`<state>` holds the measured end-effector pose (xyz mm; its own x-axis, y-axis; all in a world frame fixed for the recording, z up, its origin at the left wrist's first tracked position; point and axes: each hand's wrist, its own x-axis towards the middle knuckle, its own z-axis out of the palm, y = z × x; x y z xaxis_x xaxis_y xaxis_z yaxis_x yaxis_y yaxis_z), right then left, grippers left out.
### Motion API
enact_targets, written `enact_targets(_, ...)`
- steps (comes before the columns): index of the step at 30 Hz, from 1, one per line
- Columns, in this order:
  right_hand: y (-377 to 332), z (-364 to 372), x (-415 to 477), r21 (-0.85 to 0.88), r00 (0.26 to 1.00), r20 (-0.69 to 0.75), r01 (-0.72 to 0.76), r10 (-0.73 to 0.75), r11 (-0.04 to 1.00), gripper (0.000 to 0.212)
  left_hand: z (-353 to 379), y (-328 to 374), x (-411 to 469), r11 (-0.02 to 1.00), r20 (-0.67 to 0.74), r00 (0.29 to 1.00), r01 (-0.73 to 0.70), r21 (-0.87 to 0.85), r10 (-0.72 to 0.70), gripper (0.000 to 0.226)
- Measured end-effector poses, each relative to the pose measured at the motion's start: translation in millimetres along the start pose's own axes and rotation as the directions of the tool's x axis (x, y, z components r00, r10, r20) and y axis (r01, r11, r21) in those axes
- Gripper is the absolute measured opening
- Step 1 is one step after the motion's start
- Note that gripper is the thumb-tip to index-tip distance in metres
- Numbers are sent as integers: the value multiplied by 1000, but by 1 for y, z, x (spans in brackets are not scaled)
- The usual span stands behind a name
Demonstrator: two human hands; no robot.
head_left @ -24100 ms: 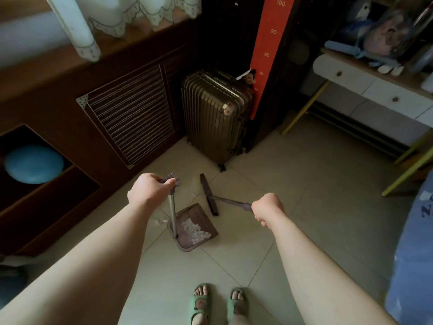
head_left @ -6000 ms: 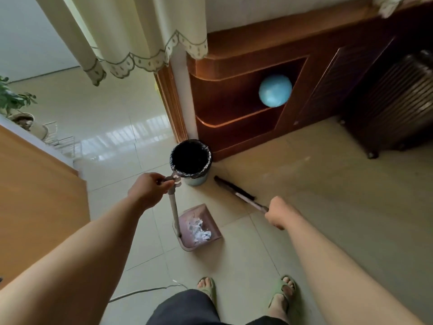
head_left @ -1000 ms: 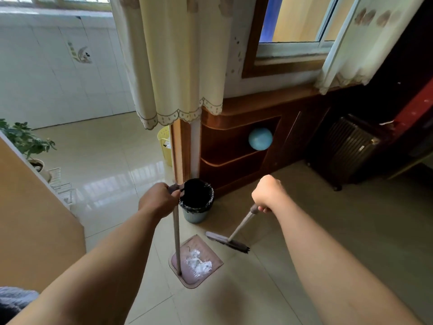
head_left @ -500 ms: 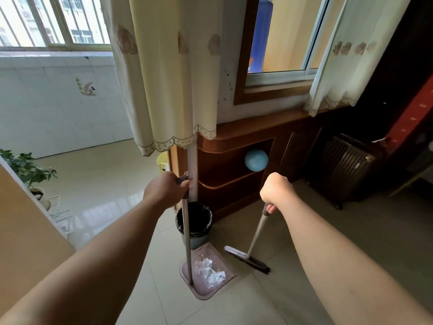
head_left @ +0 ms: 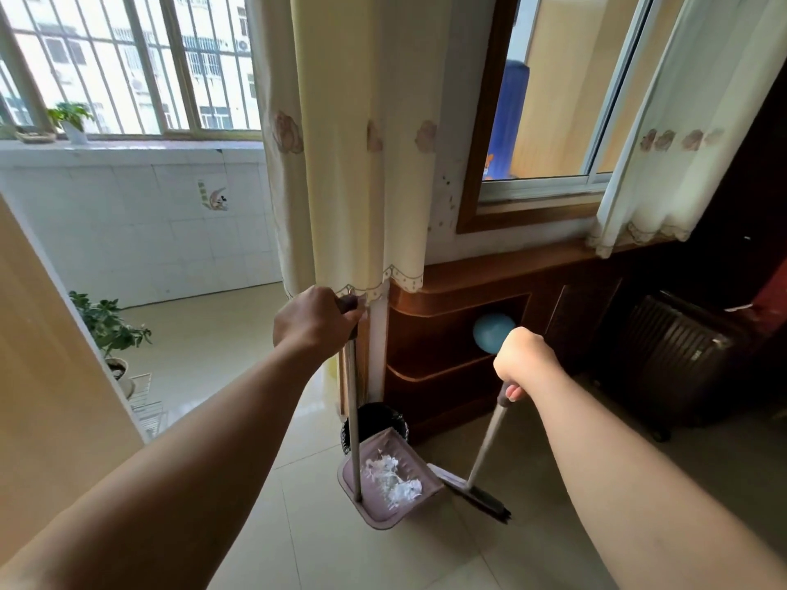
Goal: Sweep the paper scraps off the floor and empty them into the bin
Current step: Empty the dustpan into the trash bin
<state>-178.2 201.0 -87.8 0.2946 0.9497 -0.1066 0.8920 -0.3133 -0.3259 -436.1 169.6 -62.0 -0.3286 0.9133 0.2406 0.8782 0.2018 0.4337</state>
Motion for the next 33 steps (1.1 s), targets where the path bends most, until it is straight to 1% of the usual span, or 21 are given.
enact_targets(3,-10,1,-1,7,1000,5,3,-3,1000,9,-5,-1,1,1000,-53,998,-12,27,14,43)
enact_targets(6,-16,6,-3,23,1000,7,4,-4,1000,11,-5,-4,0,996,-93,994,-54,69,60,42)
enact_targets(10,-17,13,-3,53,1000,7,-7,6,999,7,1,-7,2,987,-112,986,-112,116,125,42)
enact_targets(12,-15,18,-1,70,1000,9,-11,11,997,9,8,-9,4,983,-113,983,-130,130,144,45)
enact_targets(16,-5,27,10,89,1000,8,3,-4,996,13,26,-7,10,976,-105,981,-146,160,164,46)
enact_targets(21,1,31,41,65,999,34,31,-33,997,16,52,7,26,968,-85,980,-159,196,179,44)
enact_targets(28,19,26,97,21,989,101,110,-112,994,15,92,39,52,918,-44,962,-244,312,271,43)
enact_targets(31,30,25,121,15,985,111,132,-133,991,16,114,53,62,882,-4,951,-287,375,310,42)
enact_targets(33,36,26,135,15,983,114,141,-141,990,14,131,61,64,863,33,937,-334,380,348,40)
